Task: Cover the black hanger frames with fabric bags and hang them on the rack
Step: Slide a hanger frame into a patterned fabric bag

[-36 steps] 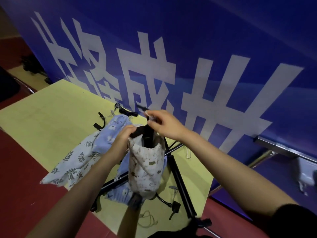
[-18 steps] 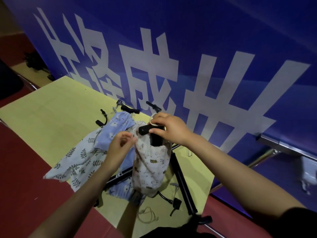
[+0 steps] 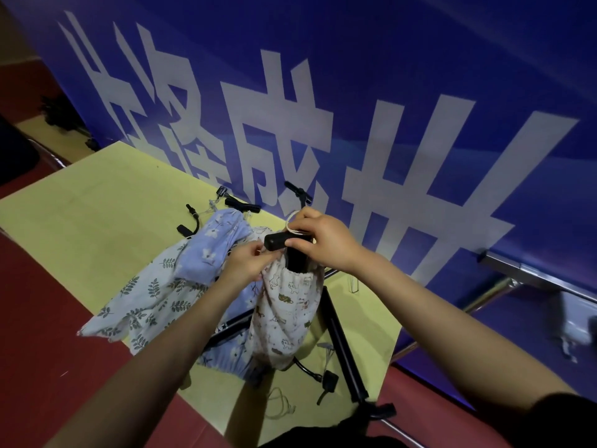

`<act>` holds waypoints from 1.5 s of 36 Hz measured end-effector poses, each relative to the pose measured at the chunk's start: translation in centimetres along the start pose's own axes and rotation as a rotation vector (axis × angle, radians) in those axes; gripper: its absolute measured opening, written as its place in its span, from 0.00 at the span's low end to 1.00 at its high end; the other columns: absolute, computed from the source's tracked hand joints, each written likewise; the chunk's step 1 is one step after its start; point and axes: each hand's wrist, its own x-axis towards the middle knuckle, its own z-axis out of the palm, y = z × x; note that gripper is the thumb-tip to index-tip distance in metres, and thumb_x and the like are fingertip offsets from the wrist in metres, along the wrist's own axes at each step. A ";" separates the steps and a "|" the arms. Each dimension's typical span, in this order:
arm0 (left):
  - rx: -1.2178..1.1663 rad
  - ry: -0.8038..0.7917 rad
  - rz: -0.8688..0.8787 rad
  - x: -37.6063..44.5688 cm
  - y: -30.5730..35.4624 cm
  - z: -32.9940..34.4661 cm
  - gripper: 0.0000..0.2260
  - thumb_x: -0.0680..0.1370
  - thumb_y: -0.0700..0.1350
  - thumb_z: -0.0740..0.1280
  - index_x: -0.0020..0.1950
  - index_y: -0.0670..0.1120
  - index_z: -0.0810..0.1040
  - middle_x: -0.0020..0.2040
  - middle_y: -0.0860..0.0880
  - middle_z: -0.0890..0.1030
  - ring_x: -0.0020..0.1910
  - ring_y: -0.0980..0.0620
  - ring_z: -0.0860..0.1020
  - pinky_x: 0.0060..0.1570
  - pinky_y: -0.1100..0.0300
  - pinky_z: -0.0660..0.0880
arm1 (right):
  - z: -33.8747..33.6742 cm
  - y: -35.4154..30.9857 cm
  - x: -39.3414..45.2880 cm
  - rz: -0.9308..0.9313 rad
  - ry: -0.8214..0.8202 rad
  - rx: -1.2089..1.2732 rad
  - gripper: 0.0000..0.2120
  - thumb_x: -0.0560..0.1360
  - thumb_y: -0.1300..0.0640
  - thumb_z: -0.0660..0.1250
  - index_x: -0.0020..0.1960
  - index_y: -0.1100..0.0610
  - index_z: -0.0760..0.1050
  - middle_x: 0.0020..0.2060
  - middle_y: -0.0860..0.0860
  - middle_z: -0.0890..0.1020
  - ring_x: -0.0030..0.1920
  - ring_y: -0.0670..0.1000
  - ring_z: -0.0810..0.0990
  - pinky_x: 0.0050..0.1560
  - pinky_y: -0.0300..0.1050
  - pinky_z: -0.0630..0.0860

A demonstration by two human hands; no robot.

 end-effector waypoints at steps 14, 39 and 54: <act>0.178 0.040 0.043 -1.4 0.7 -2.2 0.09 0.75 0.42 0.72 0.55 0.44 0.81 0.47 0.47 0.79 0.48 0.47 0.78 0.43 0.60 0.71 | -0.7 1.4 -1.0 0.081 0.089 -0.151 0.14 0.78 0.47 0.64 0.58 0.55 0.78 0.54 0.48 0.77 0.53 0.51 0.76 0.44 0.48 0.75; -0.524 -0.162 -0.174 -4.6 1.1 -4.5 0.03 0.78 0.37 0.67 0.51 0.41 0.79 0.41 0.43 0.79 0.38 0.51 0.82 0.38 0.64 0.80 | 0.0 0.6 -1.8 0.028 0.090 -0.335 0.17 0.76 0.41 0.65 0.55 0.53 0.77 0.41 0.47 0.81 0.49 0.48 0.70 0.34 0.45 0.66; -0.502 -0.284 -0.100 -4.0 1.7 -6.5 0.14 0.82 0.35 0.57 0.62 0.43 0.78 0.45 0.42 0.72 0.38 0.49 0.75 0.42 0.60 0.80 | 0.3 -0.3 -0.2 -0.077 -0.023 -0.404 0.19 0.78 0.41 0.61 0.61 0.51 0.76 0.49 0.46 0.82 0.50 0.47 0.66 0.36 0.44 0.68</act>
